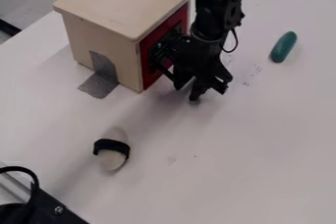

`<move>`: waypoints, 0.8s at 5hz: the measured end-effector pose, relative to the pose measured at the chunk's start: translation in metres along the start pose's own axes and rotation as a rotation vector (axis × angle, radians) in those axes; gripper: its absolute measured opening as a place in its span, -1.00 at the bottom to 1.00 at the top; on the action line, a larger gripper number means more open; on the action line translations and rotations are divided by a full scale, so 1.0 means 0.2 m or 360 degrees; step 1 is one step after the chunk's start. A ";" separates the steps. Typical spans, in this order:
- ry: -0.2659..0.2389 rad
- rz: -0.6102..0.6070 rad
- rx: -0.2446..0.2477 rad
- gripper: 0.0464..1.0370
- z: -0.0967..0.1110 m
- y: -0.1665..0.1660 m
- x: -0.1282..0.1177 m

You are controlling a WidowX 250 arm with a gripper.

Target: Open the drawer

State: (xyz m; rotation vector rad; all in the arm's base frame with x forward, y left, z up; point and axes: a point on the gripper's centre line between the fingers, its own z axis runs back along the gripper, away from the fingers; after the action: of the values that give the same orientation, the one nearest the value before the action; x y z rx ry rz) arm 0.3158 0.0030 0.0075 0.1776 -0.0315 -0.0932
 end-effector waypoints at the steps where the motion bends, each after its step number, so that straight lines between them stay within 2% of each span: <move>1: -0.0001 -0.0012 0.0001 -0.76 0.00 -0.02 0.00; 2: -0.0004 -0.0018 -0.0064 -0.81 0.02 -0.08 0.01; 4: -0.0005 -0.0059 -0.0290 -0.82 0.09 -0.33 0.03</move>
State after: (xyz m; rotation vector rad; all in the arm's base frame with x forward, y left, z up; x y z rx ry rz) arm 0.3158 -0.0650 0.0145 -0.0043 -0.0227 -0.1325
